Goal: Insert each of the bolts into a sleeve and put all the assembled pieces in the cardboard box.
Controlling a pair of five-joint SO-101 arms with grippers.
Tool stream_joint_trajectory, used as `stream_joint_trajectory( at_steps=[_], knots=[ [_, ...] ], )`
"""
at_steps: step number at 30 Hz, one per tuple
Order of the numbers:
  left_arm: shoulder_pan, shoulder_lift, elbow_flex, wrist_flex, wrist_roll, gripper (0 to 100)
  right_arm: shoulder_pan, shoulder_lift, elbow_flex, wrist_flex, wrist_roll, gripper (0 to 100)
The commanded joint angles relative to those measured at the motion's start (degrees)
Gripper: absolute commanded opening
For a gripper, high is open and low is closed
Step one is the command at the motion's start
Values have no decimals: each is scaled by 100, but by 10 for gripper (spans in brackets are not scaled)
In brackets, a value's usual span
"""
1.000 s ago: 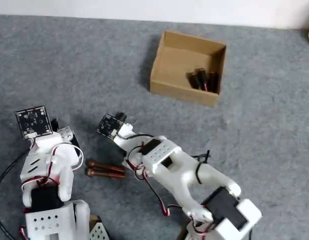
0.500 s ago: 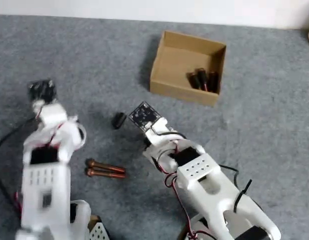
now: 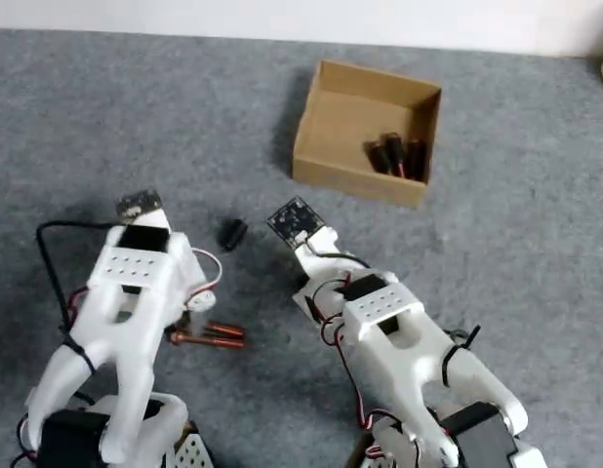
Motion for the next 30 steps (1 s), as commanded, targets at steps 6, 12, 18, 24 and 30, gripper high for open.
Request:
stream_joint_trajectory(
  at_steps=[6, 12, 18, 24, 30],
  knots=[
    [611, 13, 66, -721, 1301, 77, 92, -4, -242, -189, -35, 4],
    [629, 13, 470, -1512, 1459, 77, 92, -4, -242, -189, -26, 4],
    [629, 13, 831, -1732, 1468, 77, 92, -4, -242, -189, -26, 4],
    [629, -31, 919, -1477, 1451, 78, 92, -4, -242, -198, -26, 4],
    [629, -31, 919, -1451, 1442, 78, 92, -4, -242, -198, -26, 4]
  ],
)
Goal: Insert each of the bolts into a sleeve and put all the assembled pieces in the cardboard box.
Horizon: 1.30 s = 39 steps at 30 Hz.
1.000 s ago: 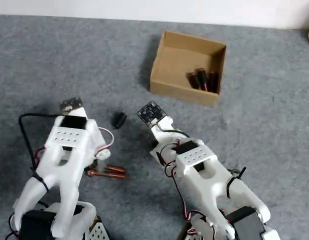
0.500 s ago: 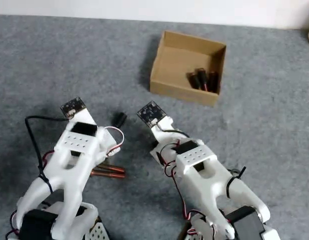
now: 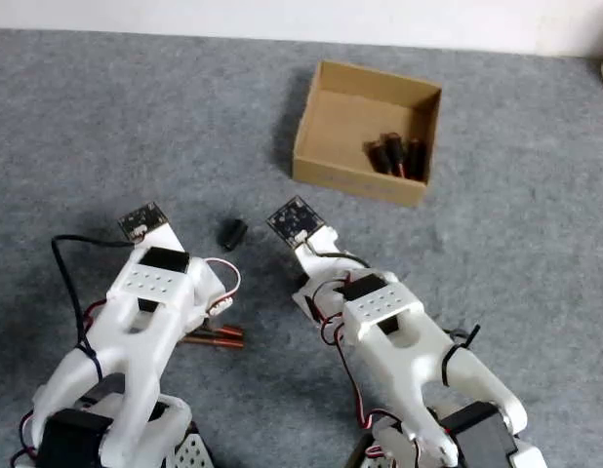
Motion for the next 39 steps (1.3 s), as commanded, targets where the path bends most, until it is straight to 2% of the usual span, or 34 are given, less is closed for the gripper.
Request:
stream_joint_trajectory(
  at_steps=[1, 19, 25, 31, 33, 37, 39],
  knots=[
    [101, -31, -13, 70, 9, 78, 92, -22, -242, -145, -26, 4],
    [75, 13, 233, 62, 9, 78, 92, -22, -242, -145, -26, 4],
    [277, -4, 233, 79, 9, 78, 92, -22, -242, -145, -26, 4],
    [312, 13, 233, 79, 229, 85, 92, -22, -242, -145, -26, 4],
    [330, 13, 233, 88, 308, 136, 92, -22, -242, -145, -26, 4],
    [338, -4, 207, 536, 308, 317, 92, -22, -242, -145, -26, 4],
    [321, 4, 224, 633, 308, 376, 92, -22, -242, -145, -26, 4]
  ],
)
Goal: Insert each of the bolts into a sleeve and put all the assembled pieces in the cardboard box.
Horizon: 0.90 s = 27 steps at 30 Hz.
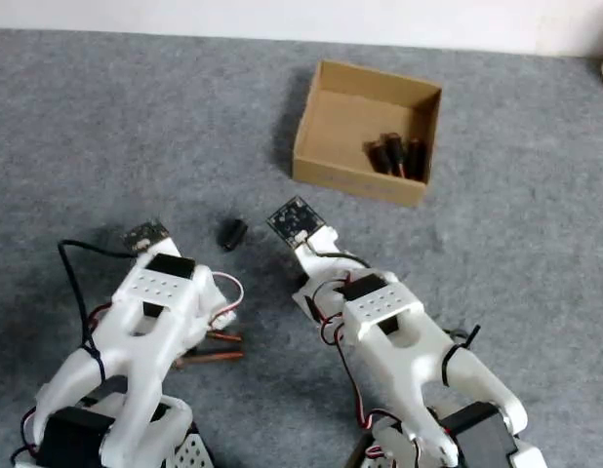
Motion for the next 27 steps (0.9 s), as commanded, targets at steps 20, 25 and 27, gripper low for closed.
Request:
stream_joint_trajectory(
  at_steps=[20, 25, 27],
  knots=[
    [-356, -22, 629, -985, 360, 159, 92, -13, -242, -136, -26, 4],
    [-409, -48, 620, -993, 360, 80, 92, -13, -242, -136, -26, 4],
    [-426, -66, 620, -993, 343, 7, 92, -13, -242, -136, -26, 4]
  ],
)
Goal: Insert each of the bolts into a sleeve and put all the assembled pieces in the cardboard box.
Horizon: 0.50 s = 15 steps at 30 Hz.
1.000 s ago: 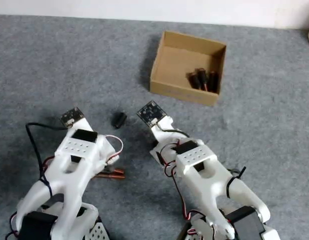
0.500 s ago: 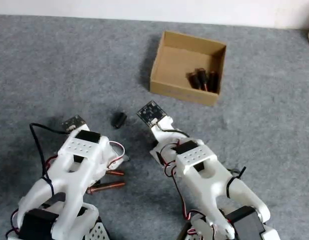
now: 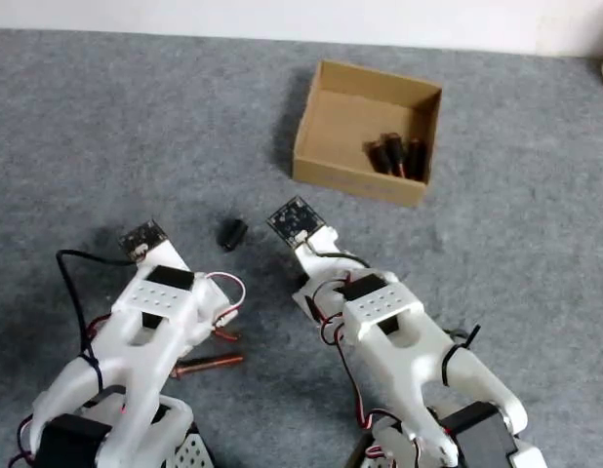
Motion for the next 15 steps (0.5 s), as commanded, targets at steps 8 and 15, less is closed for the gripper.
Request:
stream_joint_trajectory(
  at_steps=[8, 15],
  knots=[
    [-224, 22, -303, 26, -9, 6, 84, -13, -233, -136, -26, 4],
    [-286, 13, -1490, 1266, -2286, 6, 75, -75, -207, -136, -35, 4]
  ],
)
